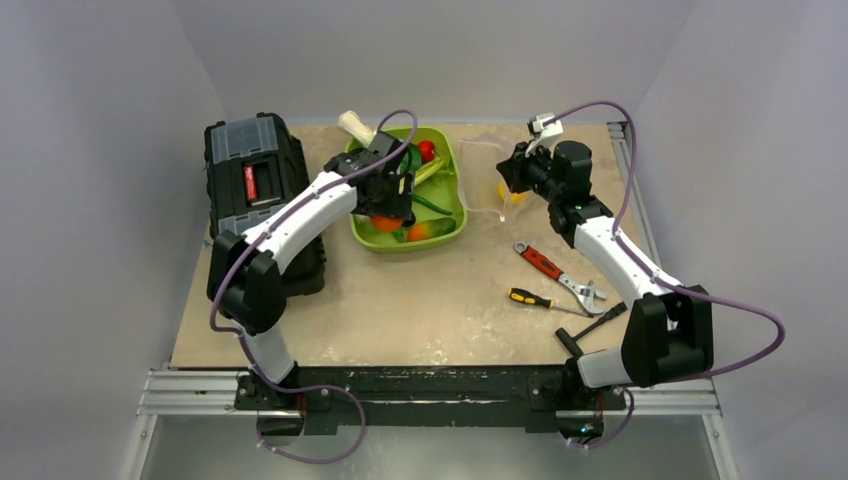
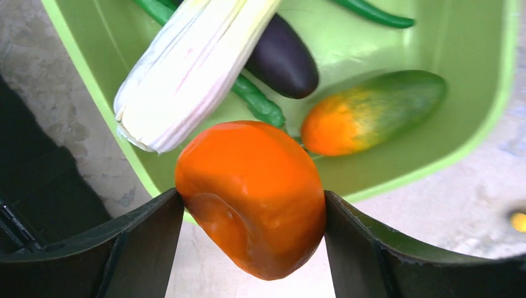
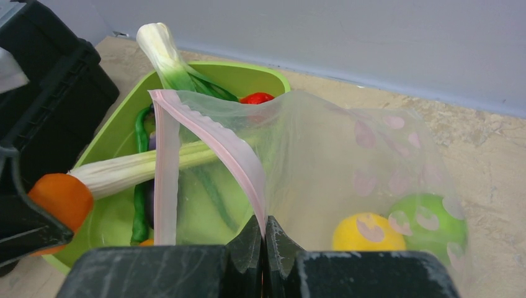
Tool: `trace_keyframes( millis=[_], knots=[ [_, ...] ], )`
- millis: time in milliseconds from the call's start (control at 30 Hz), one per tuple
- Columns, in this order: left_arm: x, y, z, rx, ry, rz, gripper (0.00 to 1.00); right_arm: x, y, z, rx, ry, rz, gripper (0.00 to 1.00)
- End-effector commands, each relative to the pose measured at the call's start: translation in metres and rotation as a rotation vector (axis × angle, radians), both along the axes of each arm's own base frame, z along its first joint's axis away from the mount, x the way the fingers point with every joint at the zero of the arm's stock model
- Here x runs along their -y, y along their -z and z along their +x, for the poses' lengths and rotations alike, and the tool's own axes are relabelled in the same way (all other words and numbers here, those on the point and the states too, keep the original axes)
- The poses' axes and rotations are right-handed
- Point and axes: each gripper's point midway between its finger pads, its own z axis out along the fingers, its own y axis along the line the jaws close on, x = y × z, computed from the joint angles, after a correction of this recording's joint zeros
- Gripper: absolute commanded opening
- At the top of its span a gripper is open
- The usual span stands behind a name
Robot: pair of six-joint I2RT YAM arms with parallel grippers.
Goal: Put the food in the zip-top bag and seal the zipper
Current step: Pick up the fake fruit from the bin, then place the fake fruit in the zipper food storage bag.
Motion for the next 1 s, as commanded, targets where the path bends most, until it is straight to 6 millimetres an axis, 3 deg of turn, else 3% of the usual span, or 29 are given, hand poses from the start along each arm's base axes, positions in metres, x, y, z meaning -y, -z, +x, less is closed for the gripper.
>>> trace_keyframes(
  millis=[0,67,233,333,500,700,967],
  knots=[
    [0.024,-0.043,-0.003,0.086,0.049,-0.197,0.30,-0.003,-0.020,0.003,0.069,-0.006,0.016,0.00],
    [0.039,-0.067,-0.004,0.132,0.090,-0.302,0.29,-0.004,-0.020,0.003,0.068,-0.010,0.018,0.00],
    [0.098,-0.125,-0.011,0.232,0.260,-0.678,0.29,-0.006,-0.021,0.002,0.069,-0.020,0.025,0.00],
    [0.131,-0.144,-0.012,0.251,0.352,-0.845,0.28,-0.007,-0.024,0.000,0.073,-0.029,0.034,0.00],
    [0.169,-0.151,-0.002,0.254,0.416,-0.913,0.29,-0.007,-0.028,-0.002,0.081,-0.033,0.039,0.00],
    [0.200,-0.155,0.014,0.275,0.437,-0.966,0.29,-0.011,-0.033,-0.006,0.090,-0.051,0.054,0.00],
    [0.214,-0.136,0.036,0.249,0.374,-0.972,0.30,-0.013,-0.042,-0.013,0.104,-0.073,0.075,0.00]
  ],
)
